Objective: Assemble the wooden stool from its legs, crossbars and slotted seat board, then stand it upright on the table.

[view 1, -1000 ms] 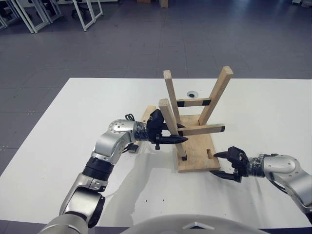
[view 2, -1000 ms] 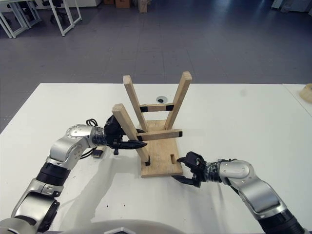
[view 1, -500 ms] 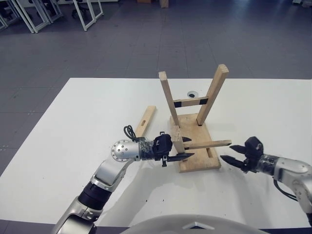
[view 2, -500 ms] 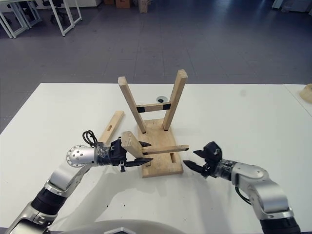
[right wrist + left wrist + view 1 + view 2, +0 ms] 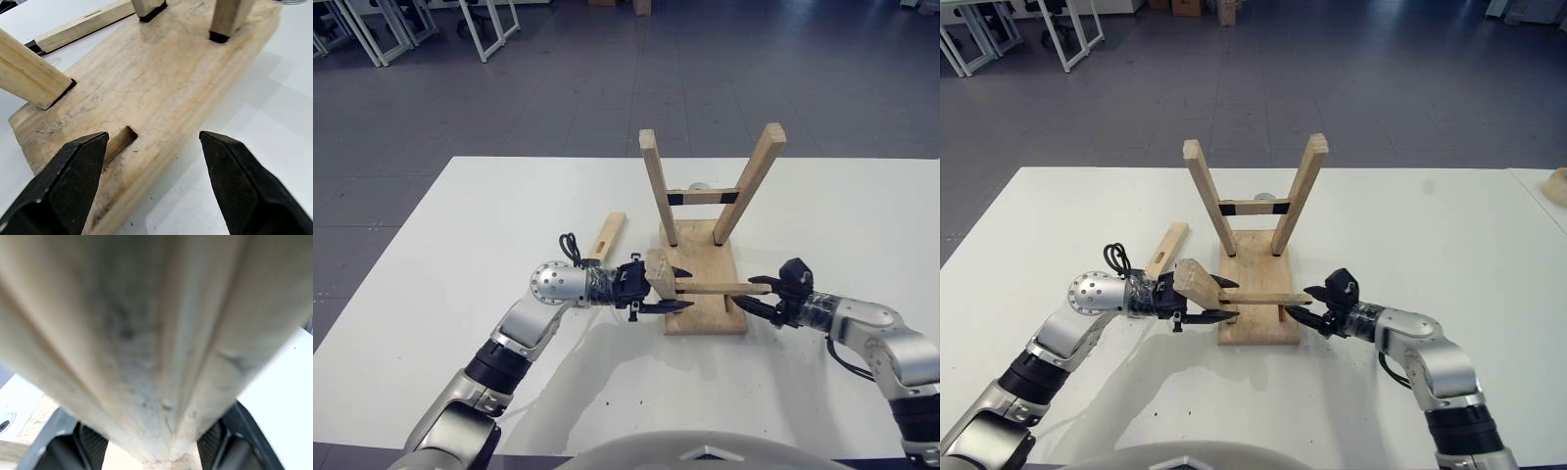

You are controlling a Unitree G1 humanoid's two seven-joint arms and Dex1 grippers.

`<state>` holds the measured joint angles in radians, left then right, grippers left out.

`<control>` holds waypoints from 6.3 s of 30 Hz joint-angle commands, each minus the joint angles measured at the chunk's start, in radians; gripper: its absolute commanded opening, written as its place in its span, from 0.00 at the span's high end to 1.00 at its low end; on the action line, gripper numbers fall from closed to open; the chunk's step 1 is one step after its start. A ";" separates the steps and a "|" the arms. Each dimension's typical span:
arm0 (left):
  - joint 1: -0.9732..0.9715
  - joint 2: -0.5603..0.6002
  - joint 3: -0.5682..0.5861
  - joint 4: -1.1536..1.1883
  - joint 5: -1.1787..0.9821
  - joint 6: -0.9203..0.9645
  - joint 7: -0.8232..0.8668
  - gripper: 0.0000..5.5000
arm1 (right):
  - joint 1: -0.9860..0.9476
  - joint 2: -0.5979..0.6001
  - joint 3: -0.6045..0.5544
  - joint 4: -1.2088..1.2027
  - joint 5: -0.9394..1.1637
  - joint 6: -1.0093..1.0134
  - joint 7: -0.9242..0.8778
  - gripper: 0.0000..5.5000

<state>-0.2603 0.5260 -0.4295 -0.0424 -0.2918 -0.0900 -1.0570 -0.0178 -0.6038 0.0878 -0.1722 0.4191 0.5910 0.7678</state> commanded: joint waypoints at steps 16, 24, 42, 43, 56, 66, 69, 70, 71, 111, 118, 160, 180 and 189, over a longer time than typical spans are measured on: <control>0.065 0.094 -0.089 0.195 0.141 0.008 -0.078 0.41 | 0.018 0.050 0.119 0.086 -0.144 -0.130 -0.022 0.38; 0.051 0.175 -0.001 0.095 0.155 0.110 -0.076 0.18 | 0.091 0.087 0.097 -0.008 -0.112 -0.088 -0.096 0.38; 0.312 -0.154 0.444 -0.380 0.117 0.834 0.753 0.05 | 0.177 0.062 -0.205 -0.009 -0.092 -0.093 -0.208 0.38; 0.323 -0.168 0.439 -0.375 0.114 0.865 0.762 0.05 | 0.180 0.059 -0.209 -0.009 -0.098 -0.094 -0.207 0.38; 0.320 -0.157 0.404 -0.108 0.149 0.811 0.737 0.26 | 0.176 0.033 0.017 -0.103 -0.297 -0.080 -0.214 0.38; 0.284 -0.184 0.493 -0.085 0.143 0.766 0.790 0.55 | 0.142 0.056 0.010 -0.370 -0.183 0.152 -0.232 0.38; 0.244 -0.201 0.596 -0.086 0.110 0.717 0.830 0.62 | 0.105 -0.004 -0.122 -0.306 -0.158 0.140 -0.203 0.38; 0.215 -0.206 0.638 -0.092 0.085 0.695 0.834 0.62 | 0.084 -0.024 -0.161 -0.284 -0.147 0.134 -0.190 0.38; 0.188 -0.208 0.671 -0.101 0.059 0.674 0.828 0.62 | 0.060 -0.037 -0.195 -0.266 -0.132 0.136 -0.179 0.38; -0.290 0.011 0.623 -0.079 -0.869 1.057 0.241 0.46 | -0.593 0.191 -0.253 -0.055 1.071 0.393 -0.454 0.63; -0.286 0.037 0.763 -0.047 -0.901 1.043 0.317 0.26 | -0.415 -0.043 -0.382 -0.115 0.931 0.406 -0.312 0.63; 0.082 -0.059 0.766 -0.132 -0.774 0.900 0.433 0.26 | 0.023 -0.015 0.140 -0.022 -0.074 -0.559 0.353 0.63; 0.126 -0.101 0.783 -0.200 -0.782 0.865 0.504 0.26 | -0.006 -0.133 0.267 -0.191 -0.223 -0.272 0.181 0.63; 0.008 -0.125 0.844 -0.137 -0.679 0.739 0.699 0.26 | -0.139 -0.106 0.363 0.096 -0.334 -0.161 0.040 0.63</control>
<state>-0.1837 0.4087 0.3698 -0.2120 -1.0312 0.6994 -0.4559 -0.2198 -0.6462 0.4012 -0.2759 0.2856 0.2814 0.8818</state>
